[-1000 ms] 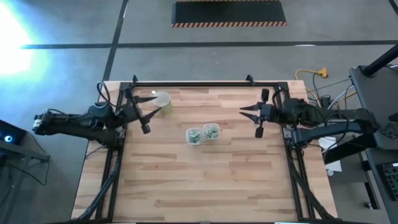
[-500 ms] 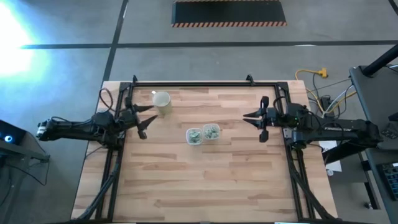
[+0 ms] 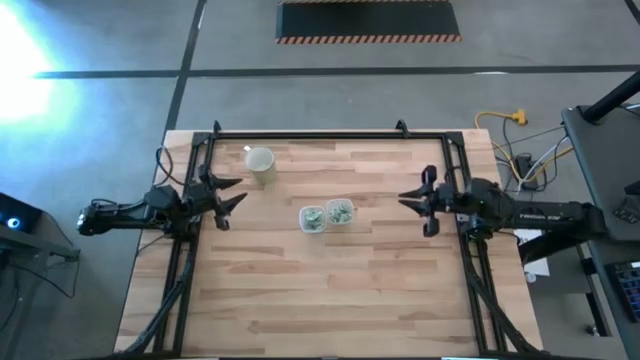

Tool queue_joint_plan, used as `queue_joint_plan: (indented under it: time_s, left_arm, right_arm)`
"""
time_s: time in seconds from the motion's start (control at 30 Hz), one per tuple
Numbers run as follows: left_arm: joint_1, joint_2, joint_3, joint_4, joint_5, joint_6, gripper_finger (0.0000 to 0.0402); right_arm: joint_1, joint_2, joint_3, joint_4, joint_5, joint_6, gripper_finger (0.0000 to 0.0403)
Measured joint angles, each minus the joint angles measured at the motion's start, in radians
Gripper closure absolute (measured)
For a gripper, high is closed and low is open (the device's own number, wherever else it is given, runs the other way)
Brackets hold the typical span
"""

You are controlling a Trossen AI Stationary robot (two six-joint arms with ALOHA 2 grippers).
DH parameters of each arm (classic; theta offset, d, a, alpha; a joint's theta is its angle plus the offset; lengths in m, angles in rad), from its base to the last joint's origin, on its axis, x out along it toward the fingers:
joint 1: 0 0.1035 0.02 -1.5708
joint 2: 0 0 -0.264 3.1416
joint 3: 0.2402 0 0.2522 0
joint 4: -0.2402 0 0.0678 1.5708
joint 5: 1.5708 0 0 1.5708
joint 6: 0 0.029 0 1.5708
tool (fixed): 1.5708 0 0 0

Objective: Pick and place items into bin
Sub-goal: Return to home position

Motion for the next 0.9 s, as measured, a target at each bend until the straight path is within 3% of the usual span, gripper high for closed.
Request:
queue_joint_plan:
  time_s: [0.17,0.43,0.9]
  left_arm:
    - [-0.002,0.010,0.002,0.006,0.037,-0.003,0.0214]
    - [-0.008,-0.003,0.001,-0.009,0.079,-0.004,0.0214]
    - [-0.018,-0.003,-0.029,-0.006,0.152,-0.034,0.0214]
  right_arm:
    - [0.061,-0.064,-0.101,0.155,-0.001,0.016,0.0346]
    - [0.160,-0.080,-0.110,0.121,0.062,-0.005,0.0346]
    - [0.161,-0.180,-0.110,0.050,0.059,-0.017,0.0346]
